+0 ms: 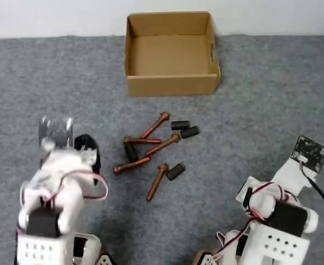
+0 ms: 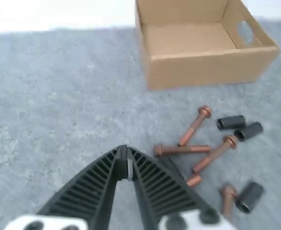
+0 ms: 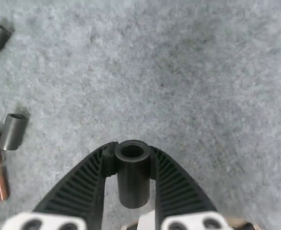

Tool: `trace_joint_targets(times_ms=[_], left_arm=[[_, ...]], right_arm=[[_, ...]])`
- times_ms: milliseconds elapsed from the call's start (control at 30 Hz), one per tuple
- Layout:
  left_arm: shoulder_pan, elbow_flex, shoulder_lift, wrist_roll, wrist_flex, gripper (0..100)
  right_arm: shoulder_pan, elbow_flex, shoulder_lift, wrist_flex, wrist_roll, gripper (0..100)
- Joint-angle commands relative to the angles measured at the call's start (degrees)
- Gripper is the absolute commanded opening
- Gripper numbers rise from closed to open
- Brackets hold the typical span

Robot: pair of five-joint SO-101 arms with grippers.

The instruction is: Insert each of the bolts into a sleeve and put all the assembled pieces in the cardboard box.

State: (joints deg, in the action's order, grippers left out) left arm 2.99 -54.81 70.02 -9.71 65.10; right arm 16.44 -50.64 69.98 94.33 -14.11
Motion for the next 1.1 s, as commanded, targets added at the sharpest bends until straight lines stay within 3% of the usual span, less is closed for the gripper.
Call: trace_joint_targets(times_ms=[0, 167, 433, 633, 833, 1067], left_arm=[[4.92, 14.02, -16.35, 0.09, 7.47, 0], [13.63, 23.60, -29.80, 1.41, 14.86, 1], [18.99, 30.11, -45.54, 25.32, 12.84, 1], [19.08, 37.32, -58.81, 26.37, 11.34, 2], [19.08, 52.53, -74.37, 28.04, 19.78, 21], [19.08, 70.29, -91.34, 28.31, 23.12, 21]], right_arm=[[0.66, -0.62, 4.88, -2.15, -0.53, 0.9], [0.66, -2.02, 11.38, -2.59, -0.53, 0.9], [0.66, -4.92, 18.33, -4.09, -0.26, 0.9], [0.66, -7.91, 25.54, -4.97, -0.18, 0.9], [0.66, -8.09, 27.74, -4.79, -0.18, 0.9], [0.66, -8.09, 28.09, -4.70, -0.18, 0.9]])
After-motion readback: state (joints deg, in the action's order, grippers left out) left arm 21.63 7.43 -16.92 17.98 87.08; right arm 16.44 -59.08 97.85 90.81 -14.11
